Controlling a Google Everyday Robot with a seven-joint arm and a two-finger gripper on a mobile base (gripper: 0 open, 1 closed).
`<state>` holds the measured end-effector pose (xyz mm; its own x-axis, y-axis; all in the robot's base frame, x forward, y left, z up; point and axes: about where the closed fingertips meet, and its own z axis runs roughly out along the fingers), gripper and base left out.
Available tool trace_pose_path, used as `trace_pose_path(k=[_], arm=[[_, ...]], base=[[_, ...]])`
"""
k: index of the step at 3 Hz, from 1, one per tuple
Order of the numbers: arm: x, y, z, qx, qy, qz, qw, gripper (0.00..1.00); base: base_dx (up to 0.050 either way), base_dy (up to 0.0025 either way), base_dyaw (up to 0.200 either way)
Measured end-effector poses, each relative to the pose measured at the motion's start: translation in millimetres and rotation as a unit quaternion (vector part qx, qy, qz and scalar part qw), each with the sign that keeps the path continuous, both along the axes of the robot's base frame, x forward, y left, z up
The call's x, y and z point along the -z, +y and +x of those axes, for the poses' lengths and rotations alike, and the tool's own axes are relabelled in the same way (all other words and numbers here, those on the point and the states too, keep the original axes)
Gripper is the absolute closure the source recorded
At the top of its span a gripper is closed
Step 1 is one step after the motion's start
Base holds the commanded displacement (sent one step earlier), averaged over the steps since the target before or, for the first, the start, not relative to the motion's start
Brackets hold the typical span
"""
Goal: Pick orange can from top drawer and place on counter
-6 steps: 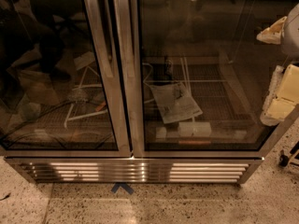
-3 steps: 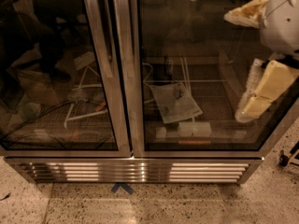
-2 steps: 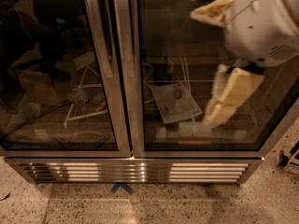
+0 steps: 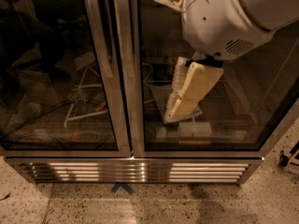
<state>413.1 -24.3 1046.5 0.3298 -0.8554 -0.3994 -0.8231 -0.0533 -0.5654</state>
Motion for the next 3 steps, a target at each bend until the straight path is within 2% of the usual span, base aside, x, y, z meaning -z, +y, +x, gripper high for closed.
trace_pose_path(k=[1,2,3], arm=[[-2,7,-2,-0.005,-0.019,0.005,0.9998,0.00],[1,12,3,-0.010,-0.038,0.022,0.9990,0.00],[12,19,26,-0.016,-0.067,0.065,0.9955,0.00]], base=[[0.000,0.00000,0.000],[0.000,0.00000,0.000],[0.000,0.00000,0.000]])
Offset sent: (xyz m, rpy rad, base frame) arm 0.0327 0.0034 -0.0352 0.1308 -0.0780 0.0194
